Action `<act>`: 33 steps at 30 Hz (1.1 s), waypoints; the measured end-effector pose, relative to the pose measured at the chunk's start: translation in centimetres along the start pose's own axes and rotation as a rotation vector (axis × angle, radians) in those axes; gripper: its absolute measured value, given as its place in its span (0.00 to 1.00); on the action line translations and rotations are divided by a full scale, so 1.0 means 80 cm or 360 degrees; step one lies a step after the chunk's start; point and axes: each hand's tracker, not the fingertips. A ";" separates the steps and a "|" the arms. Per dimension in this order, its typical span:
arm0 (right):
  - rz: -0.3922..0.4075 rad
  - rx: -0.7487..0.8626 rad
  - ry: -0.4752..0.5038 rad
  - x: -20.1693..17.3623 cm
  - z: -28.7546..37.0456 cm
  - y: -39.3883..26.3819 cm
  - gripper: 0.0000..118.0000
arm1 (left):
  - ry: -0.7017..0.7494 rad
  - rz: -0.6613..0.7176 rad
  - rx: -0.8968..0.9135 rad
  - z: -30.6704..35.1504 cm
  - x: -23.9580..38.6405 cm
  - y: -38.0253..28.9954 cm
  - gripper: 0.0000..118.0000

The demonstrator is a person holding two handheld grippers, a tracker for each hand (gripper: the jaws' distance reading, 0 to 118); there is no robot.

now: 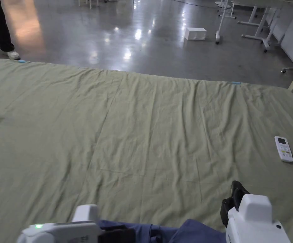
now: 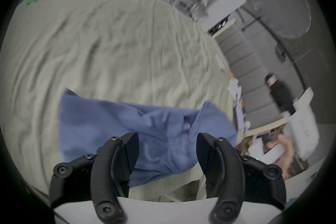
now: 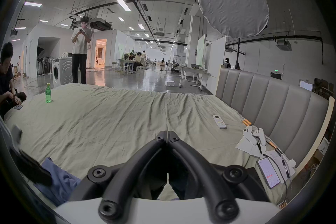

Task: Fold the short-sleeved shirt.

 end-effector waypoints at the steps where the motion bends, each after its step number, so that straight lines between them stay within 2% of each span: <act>1: -0.0003 -0.0006 0.0004 0.000 0.000 0.000 0.00 | 0.0007 0.0041 0.0028 0.010 -0.013 0.009 0.62; 3: -0.0001 -0.0006 0.0011 -0.001 0.000 0.000 0.00 | 0.0050 0.0094 0.0070 0.029 -0.049 0.026 0.65; 4: 0.0001 -0.0002 0.0012 -0.002 0.001 0.001 0.00 | 0.0068 0.0101 0.0085 0.045 -0.104 0.013 0.65; 6: 0.0004 0.0013 0.0009 -0.004 0.002 0.002 0.00 | 0.0054 0.0144 0.0100 0.053 -0.149 0.017 0.65; 12: -0.0012 0.0018 0.0013 -0.006 -0.001 0.007 0.00 | -0.0274 0.0625 -0.0072 0.033 -0.268 -0.021 0.66; 14: -0.0018 0.0017 0.0014 -0.007 -0.001 0.008 0.00 | -0.0385 0.0700 -0.0062 0.025 -0.283 -0.037 0.66; 16: -0.0016 0.0016 0.0013 -0.008 -0.001 0.007 0.00 | -0.0543 0.0760 0.0022 0.031 -0.238 -0.048 0.66; 18: -0.0017 0.0011 0.0018 -0.009 0.000 0.006 0.00 | -0.0602 0.0815 -0.0050 0.019 -0.234 -0.059 0.65; 20: -0.0011 0.0002 0.0024 -0.011 0.000 0.005 0.00 | -0.0629 0.0742 -0.0085 0.008 -0.239 -0.068 0.63; 23: 0.0002 -0.0003 0.0023 -0.012 0.001 0.002 0.00 | -0.0549 0.0537 -0.0119 0.009 -0.217 -0.077 0.61; 24: 0.0000 -0.0007 0.0023 -0.011 0.001 0.001 0.00 | -0.0499 0.0489 -0.0119 0.011 -0.213 -0.081 0.56; 25: -0.0003 -0.0012 0.0023 -0.011 0.001 0.001 0.00 | -0.0449 0.0452 -0.0137 0.012 -0.210 -0.084 0.45; 26: 0.0001 -0.0013 0.0022 -0.011 0.002 0.001 0.00 | -0.0365 0.0415 -0.0158 0.012 -0.208 -0.088 0.21; 27: 0.0006 -0.0013 0.0020 -0.011 0.002 0.000 0.00 | -0.0302 0.0379 -0.0159 -0.015 -0.220 -0.065 0.13; 29: 0.0004 -0.0016 0.0019 -0.010 0.002 0.000 0.00 | -0.0396 0.0415 -0.0133 -0.018 -0.228 -0.059 0.11; 33: 0.0007 -0.0021 0.0015 -0.007 0.001 -0.001 0.00 | -0.0400 0.0347 -0.0096 -0.005 -0.223 -0.049 0.10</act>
